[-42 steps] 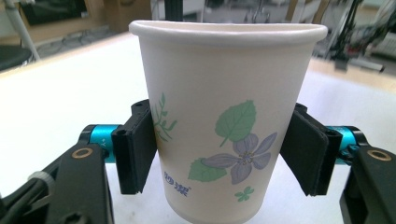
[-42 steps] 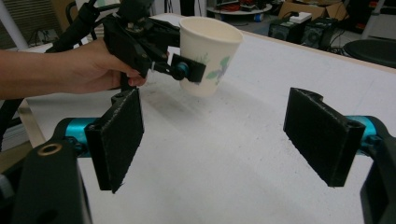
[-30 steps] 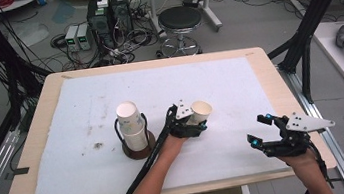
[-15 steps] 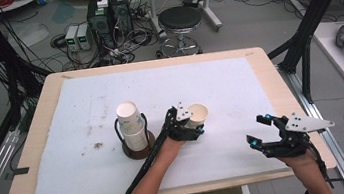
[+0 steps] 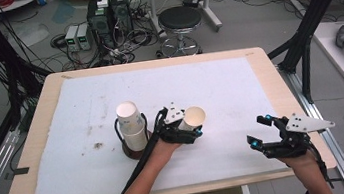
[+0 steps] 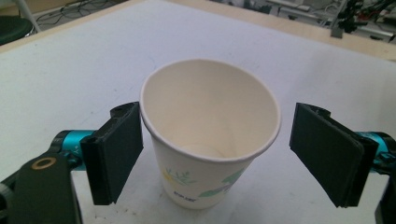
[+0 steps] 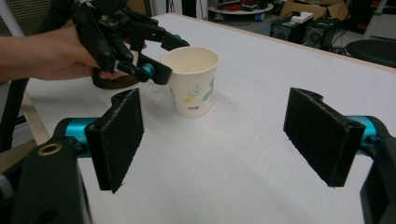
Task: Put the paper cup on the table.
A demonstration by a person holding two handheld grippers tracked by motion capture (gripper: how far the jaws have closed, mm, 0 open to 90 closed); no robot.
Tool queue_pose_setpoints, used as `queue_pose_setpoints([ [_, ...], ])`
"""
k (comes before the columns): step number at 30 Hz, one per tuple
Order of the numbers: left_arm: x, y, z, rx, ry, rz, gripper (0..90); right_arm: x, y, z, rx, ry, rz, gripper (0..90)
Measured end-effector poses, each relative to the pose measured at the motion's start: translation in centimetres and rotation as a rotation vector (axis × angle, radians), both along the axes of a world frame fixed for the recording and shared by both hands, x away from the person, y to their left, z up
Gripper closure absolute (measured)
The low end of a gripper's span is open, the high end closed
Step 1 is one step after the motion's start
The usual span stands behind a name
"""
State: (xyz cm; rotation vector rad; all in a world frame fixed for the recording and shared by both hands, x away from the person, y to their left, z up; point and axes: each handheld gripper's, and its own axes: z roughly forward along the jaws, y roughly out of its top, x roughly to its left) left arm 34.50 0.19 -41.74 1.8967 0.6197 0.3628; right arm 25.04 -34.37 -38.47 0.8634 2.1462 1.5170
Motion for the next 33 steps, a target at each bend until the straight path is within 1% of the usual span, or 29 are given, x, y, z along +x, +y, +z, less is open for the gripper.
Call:
queue_pose_setpoints([
  [2,-0.3,0.3,0.6,-0.032,-0.011,-0.005,17.4,0.0,0.1,0.0,-0.002,-0.001,0.001,20.7],
  [3,-0.5,0.4,0.9,-0.032,-0.016,-0.009,17.4,0.0,0.1,0.0,-0.005,-0.002,0.003,20.7],
  [7,-1.0,1.0,2.2,-0.059,-0.037,-0.019,17.4,0.0,0.2,0.0,-0.005,0.002,0.004,20.7],
  [14,-2.1,2.0,4.7,-0.098,-0.069,-0.062,17.4,0.1,0.4,-0.1,-0.008,0.004,0.010,20.7],
  [15,-2.2,2.1,5.0,-0.103,-0.069,-0.069,17.4,0.1,0.4,-0.1,-0.008,0.008,0.011,20.7],
  [16,-2.4,2.3,5.4,-0.107,-0.069,-0.077,17.5,0.1,0.4,-0.1,-0.011,0.002,0.011,20.7],
  [17,-2.4,2.3,5.4,-0.107,-0.069,-0.077,17.5,0.1,0.4,-0.1,-0.011,0.002,0.011,20.7],
  [18,-2.7,2.5,6.0,-0.122,-0.069,-0.091,17.5,0.1,0.5,-0.1,-0.008,0.011,0.011,20.7],
  [19,-2.7,2.5,6.0,-0.122,-0.069,-0.091,17.5,0.1,0.5,-0.1,-0.008,0.011,0.011,20.7],
  [20,-3.0,2.7,6.5,-0.128,-0.073,-0.105,17.5,0.1,0.6,-0.1,-0.010,0.010,0.013,20.7],
  [23,-3.6,3.2,7.1,-0.143,-0.070,-0.124,17.5,0.0,0.6,0.0,-0.009,0.010,0.014,20.7],
  [26,-4.3,3.9,7.6,-0.151,-0.079,-0.135,17.6,0.0,0.6,-0.1,-0.009,0.010,0.013,20.7],
  [28,-4.8,4.5,8.0,-0.161,-0.089,-0.132,17.7,0.0,0.6,-0.1,-0.011,0.009,0.012,20.7],
  [29,-4.8,4.5,8.0,-0.161,-0.089,-0.132,17.7,0.0,0.6,-0.1,-0.012,0.009,0.012,20.7],
  [30,-5.2,5.2,8.3,-0.174,-0.097,-0.128,17.8,0.0,0.6,-0.1,-0.011,0.009,0.011,20.7],
  [31,-5.2,5.2,8.3,-0.174,-0.097,-0.128,18.0,0.0,0.6,-0.1,-0.011,0.009,0.011,20.7],
  [32,-5.4,5.6,8.6,-0.176,-0.103,-0.121,18.2,0.1,0.6,-0.1,-0.011,0.009,0.010,20.7],
  [33,-5.7,6.4,9.0,-0.193,-0.104,-0.115,18.2,0.0,0.7,-0.1,-0.010,0.010,0.010,20.7],
])
